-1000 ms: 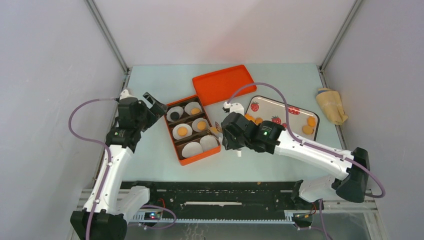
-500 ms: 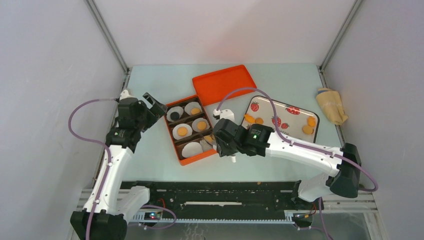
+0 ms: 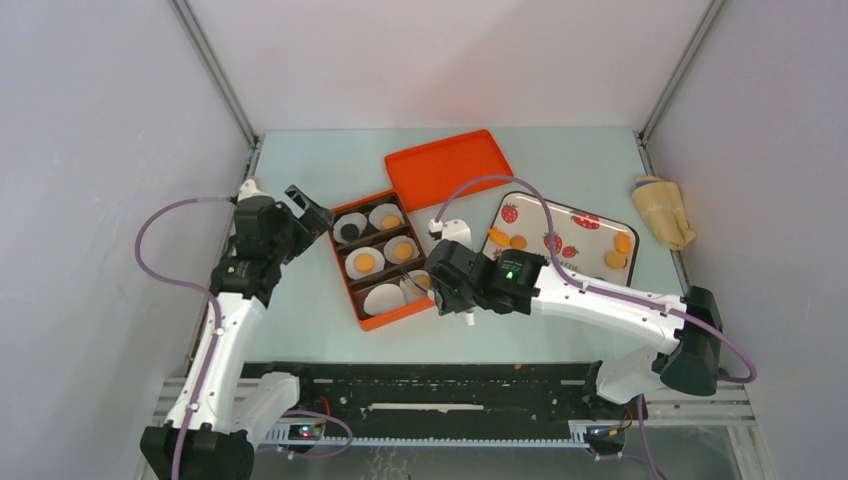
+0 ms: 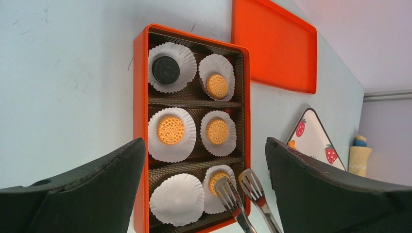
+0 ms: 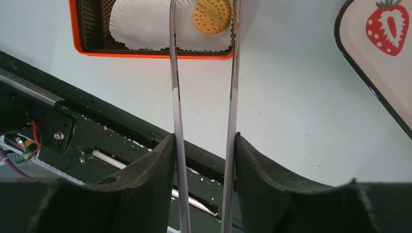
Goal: Pack the cookies
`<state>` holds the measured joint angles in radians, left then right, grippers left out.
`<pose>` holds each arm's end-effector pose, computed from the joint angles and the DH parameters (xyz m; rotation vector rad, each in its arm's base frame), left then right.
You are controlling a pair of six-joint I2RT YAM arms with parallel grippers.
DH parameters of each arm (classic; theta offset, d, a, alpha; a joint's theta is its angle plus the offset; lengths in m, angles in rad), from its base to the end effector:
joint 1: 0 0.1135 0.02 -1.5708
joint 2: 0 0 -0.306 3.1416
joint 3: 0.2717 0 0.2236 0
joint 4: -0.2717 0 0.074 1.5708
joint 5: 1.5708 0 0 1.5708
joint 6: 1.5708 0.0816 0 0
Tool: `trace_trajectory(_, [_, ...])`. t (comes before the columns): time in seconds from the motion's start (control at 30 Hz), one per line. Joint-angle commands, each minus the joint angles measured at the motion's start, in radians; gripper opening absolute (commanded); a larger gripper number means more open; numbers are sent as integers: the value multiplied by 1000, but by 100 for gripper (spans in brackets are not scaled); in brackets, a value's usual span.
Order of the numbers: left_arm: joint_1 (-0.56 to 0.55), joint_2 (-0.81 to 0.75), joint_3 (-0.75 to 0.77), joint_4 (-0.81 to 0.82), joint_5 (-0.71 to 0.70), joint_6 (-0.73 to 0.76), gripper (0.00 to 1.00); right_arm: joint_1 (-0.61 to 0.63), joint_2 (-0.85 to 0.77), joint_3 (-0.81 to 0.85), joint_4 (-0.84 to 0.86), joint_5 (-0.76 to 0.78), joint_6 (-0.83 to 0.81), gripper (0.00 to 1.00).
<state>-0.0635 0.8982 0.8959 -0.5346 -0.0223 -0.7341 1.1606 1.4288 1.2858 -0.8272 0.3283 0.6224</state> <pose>0.1783 -0.0095 0.3328 -0.7171 2.0168 -0.4506 0.1374 0.2499 0.3203 -0.5401 2.4399 0.3415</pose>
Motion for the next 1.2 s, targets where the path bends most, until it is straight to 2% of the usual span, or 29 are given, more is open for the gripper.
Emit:
trace_trajectory(0.0, [-4, -22, 26, 21, 2, 23, 98, 10, -35, 49, 20, 37, 10, 53])
trace_trajectory(0.13, [-4, -18, 27, 22, 7, 22, 98, 14, -56, 71, 3, 86, 13, 51])
trace_trajectory(0.33, [-7, -19, 30, 29, 15, 24, 98, 7, -172, 84, -65, 178, 34, 50])
trace_trajectory(0.67, [-18, 3, 20, 51, 48, 14, 98, -46, -337, 28, -355, 327, 230, 49])
trace_trajectory(0.87, [-30, 11, 15, 70, 61, 4, 97, -167, -473, -113, -468, 306, 357, 49])
trace_trajectory(1.17, [-40, 11, 2, 94, 80, 1, 97, -412, -604, -242, -490, 223, 330, 49])
